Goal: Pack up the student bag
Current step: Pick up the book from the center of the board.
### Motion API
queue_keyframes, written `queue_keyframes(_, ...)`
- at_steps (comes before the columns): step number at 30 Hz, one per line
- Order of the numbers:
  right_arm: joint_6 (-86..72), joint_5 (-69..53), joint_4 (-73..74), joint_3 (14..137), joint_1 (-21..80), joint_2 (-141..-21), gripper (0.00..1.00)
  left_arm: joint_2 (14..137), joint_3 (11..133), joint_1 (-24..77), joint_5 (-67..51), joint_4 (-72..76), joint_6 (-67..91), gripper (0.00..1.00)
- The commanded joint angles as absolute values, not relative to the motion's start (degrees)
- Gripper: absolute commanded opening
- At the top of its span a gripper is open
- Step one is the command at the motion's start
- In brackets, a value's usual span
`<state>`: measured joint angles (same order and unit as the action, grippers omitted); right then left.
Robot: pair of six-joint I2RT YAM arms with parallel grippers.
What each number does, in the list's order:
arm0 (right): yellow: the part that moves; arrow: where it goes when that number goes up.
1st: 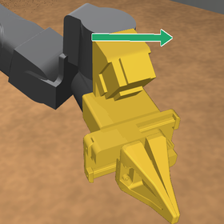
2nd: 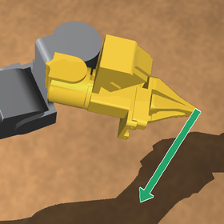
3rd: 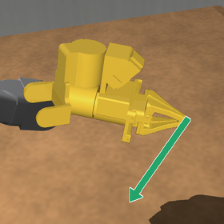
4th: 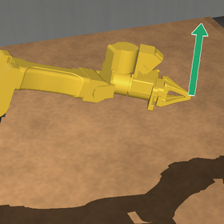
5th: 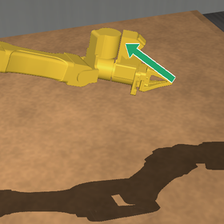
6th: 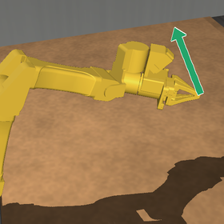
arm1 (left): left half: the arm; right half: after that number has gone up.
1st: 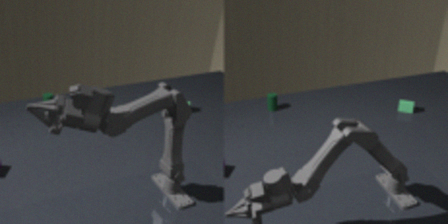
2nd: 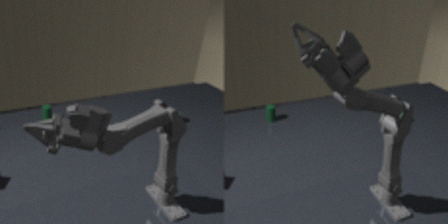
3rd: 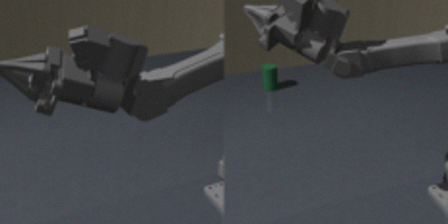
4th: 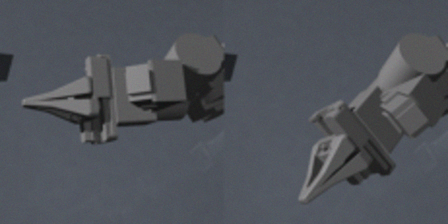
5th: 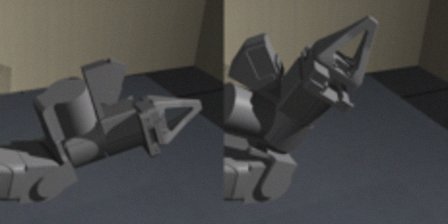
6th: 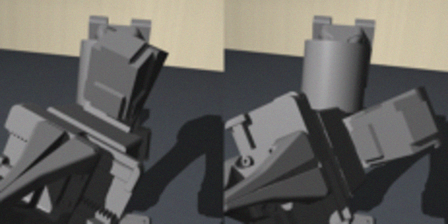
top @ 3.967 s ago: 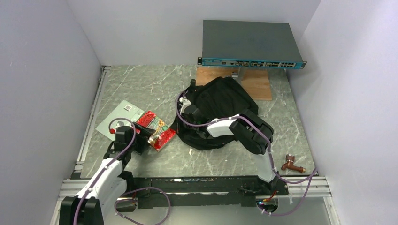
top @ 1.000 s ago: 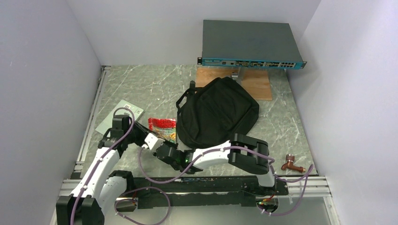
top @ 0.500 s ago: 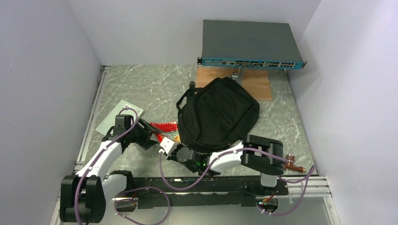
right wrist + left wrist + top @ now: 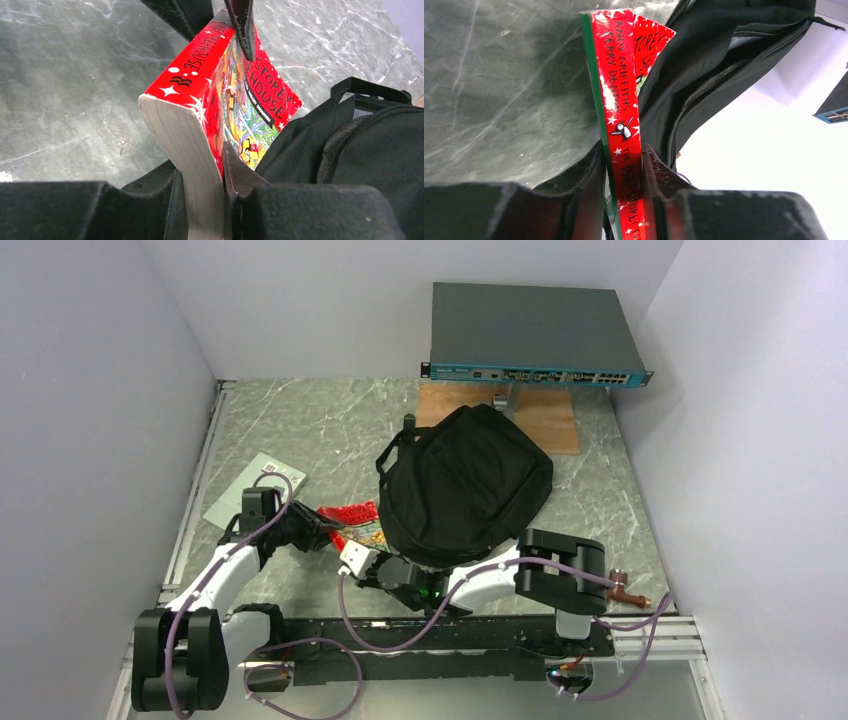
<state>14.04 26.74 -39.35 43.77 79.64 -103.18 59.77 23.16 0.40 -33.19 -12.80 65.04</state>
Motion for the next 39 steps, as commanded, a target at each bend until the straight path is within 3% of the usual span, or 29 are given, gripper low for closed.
queue_keyframes(1, 11.83, 23.04, -42.2, 45.33, 80.94, -100.89, 0.0, 57.84, 21.37, 0.69, -40.51, -3.95, 65.03, 0.36)
queue_keyframes(8, 14.54, 23.2, -41.25, 46.82, 81.13, -102.63, 0.0, 59.66, 21.06, 0.7, -45.63, -4.97, 63.56, 0.43)
queue_keyframes(11, 16.44, 24.87, -40.38, 47.35, 82.26, -103.0, 0.0, 59.89, 21.38, 0.7, -45.86, -7.39, 61.69, 0.5)
queue_keyframes(14, 18.43, 25.72, -39.67, 47.56, 83.11, -103.12, 0.0, 60.51, 22.82, 0.7, -45.96, -9.04, 59.1, 0.5)
queue_keyframes(18, 21.15, 27.6, -35.91, 49.42, 84.07, -103.35, 0.0, 62.55, 27.35, 0.7, -44.15, -16.52, 51.99, 0.39)
queue_keyframes(20, 22.13, 28.7, -35.24, 49.65, 84.43, -103.27, 0.0, 63.0, 28.9, 0.68, -43.28, -19.21, 48.77, 0.26)
queue_keyframes(21, 22.22, 29.08, -34.1, 50.23, 84.45, -103.4, 0.0, 63.09, 29.22, 0.7, -42.84, -20.05, 47.54, 0.14)
queue_keyframes(22, 21.87, 29.47, -32.71, 51.0, 84.45, -103.32, 0.09, 62.98, 29.2, 0.7, -42.6, -20.52, 46.59, 0.04)
queue_keyframes(23, 20.42, 29.78, -31.05, 51.77, 84.46, -102.65, 0.24, 62.68, 29.18, 0.7, -42.38, -21.14, 45.68, 0.0)
queue_keyframes(27, 9.95, 22.4, -20.93, 53.48, 81.66, -94.5, 0.79, 57.4, 29.37, 0.7, -38.43, -24.35, 43.87, 0.0)
queue_keyframes(31, -1.93, 14.88, -3.56, 60.22, 78.39, -87.31, 0.96, 47.44, 31.82, 0.71, -26.01, -30.02, 40.35, 0.0)
queue_keyframes(35, -14.6, 4.55, 5.63, 59.03, 71.07, -79.66, 1.0, 38.5, 34.13, 0.68, -14.29, -34.96, 37.01, 0.0)
queue_keyframes(39, -18.35, 2.62, 11.6, 57.5, 63.35, -76.56, 1.0, 32.43, 35.43, 0.7, -8.91, -37.63, 34.17, 0.0)
